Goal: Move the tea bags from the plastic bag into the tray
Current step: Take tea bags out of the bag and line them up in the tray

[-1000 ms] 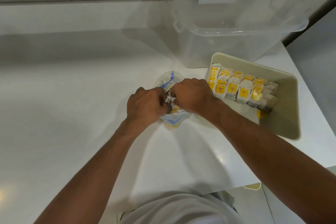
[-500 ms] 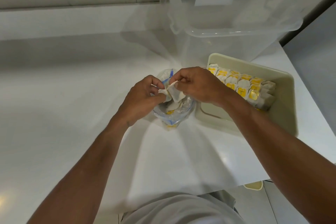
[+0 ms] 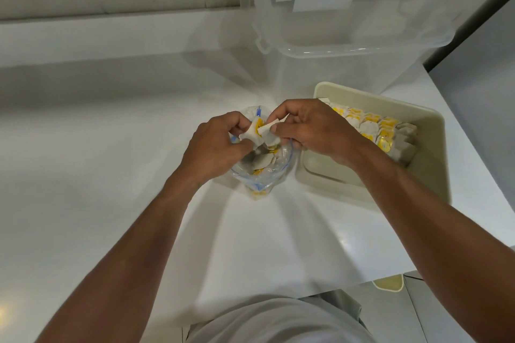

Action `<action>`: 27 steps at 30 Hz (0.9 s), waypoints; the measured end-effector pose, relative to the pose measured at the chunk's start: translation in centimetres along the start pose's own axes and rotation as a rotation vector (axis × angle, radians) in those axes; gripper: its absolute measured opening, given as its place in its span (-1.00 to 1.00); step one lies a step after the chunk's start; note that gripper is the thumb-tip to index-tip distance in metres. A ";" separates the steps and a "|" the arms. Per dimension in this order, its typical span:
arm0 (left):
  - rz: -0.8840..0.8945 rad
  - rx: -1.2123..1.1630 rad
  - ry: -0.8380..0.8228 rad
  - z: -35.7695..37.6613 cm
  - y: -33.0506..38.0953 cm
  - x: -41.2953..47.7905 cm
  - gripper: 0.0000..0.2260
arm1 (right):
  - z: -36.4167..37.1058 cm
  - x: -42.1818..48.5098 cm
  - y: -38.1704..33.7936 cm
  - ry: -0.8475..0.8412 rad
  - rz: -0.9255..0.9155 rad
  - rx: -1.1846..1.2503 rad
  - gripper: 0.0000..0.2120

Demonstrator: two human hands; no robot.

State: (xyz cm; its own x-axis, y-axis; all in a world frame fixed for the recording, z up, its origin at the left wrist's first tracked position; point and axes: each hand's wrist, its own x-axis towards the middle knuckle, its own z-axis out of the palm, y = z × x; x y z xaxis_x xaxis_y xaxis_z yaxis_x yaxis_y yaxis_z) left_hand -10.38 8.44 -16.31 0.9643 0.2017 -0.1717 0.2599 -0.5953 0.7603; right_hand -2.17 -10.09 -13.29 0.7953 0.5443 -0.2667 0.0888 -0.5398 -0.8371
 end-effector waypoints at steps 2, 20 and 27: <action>0.017 0.020 -0.028 -0.1 0.3 0.1 -0.87 | -0.2 -0.2 0.1 -0.015 0.032 0.096 -0.88; -0.107 -0.129 0.029 -0.1 1.1 0.4 -0.92 | -0.7 -0.5 0.8 -0.005 0.099 0.354 -0.65; -0.150 -0.343 -0.101 -0.2 1.8 0.3 -0.93 | -0.3 -0.7 -0.2 -0.026 0.149 0.445 -0.81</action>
State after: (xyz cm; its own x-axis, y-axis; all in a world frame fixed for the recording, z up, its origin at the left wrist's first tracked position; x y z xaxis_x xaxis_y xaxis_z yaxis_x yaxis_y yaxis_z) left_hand -9.60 7.54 -14.89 0.9214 0.1789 -0.3451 0.3830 -0.2668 0.8844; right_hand -2.59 -10.54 -12.83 0.7642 0.5007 -0.4066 -0.2956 -0.2885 -0.9107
